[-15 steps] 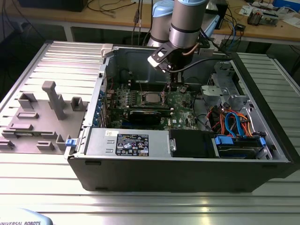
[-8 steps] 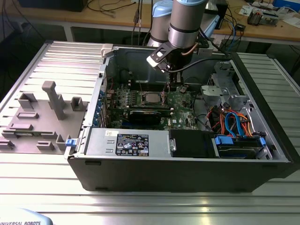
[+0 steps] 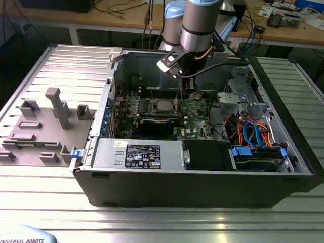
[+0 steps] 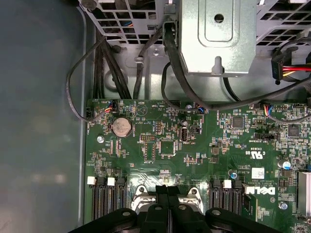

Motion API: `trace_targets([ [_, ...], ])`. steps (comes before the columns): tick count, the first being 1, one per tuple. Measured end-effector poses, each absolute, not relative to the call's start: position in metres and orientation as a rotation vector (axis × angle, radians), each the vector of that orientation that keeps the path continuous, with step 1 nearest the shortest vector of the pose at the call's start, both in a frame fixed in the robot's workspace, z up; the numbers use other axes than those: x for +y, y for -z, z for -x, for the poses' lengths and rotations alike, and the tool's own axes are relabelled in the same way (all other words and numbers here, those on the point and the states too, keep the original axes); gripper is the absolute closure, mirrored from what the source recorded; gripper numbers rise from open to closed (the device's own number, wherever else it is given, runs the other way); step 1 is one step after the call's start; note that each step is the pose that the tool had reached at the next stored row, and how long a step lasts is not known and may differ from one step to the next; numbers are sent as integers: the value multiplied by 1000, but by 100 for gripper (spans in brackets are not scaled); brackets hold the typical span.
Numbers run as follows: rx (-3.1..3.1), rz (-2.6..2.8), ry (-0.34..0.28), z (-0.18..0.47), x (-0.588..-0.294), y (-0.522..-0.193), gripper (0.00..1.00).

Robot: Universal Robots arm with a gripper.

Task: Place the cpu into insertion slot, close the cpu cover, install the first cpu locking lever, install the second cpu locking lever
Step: 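Close the cpu cover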

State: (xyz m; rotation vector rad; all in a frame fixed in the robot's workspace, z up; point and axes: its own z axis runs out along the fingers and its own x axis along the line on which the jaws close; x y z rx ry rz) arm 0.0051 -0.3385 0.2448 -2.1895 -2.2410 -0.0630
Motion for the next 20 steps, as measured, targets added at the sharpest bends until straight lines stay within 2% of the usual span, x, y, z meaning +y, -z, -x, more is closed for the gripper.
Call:
trace_targets([
  [20, -2241, 2189, 63, 3, -339, -245, 89],
])
